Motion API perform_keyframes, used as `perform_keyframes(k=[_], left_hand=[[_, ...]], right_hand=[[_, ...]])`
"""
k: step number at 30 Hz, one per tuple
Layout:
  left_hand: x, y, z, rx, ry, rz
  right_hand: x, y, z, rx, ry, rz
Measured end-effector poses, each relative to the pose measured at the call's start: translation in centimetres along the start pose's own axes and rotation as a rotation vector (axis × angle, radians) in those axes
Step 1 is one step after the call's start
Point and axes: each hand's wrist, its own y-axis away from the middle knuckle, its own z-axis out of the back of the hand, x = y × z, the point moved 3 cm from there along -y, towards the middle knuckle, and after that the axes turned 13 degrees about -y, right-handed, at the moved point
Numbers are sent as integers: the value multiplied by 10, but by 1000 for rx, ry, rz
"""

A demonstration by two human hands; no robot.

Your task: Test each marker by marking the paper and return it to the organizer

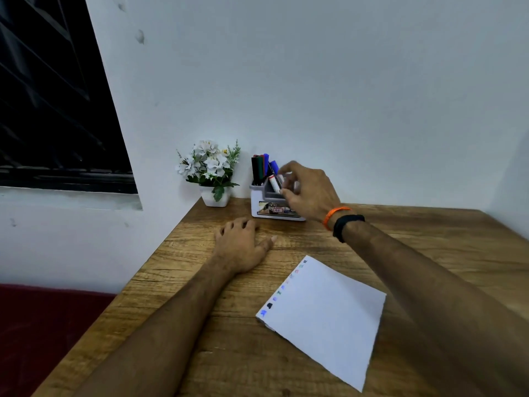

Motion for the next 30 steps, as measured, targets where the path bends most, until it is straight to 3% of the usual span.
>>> perform_keyframes(k=[10,20,27,30], left_hand=[[-18,38,36,31,133,35],[-58,120,67,-113,174,-100],[-80,122,45,53,-113,-238],[-81,100,39,93,-89,-270]], right_hand=[[0,96,43,136,43,-53],[7,143,31,470,173,-45],[-13,143,34,412,395,-197],[-27,140,36,381,423,-251]])
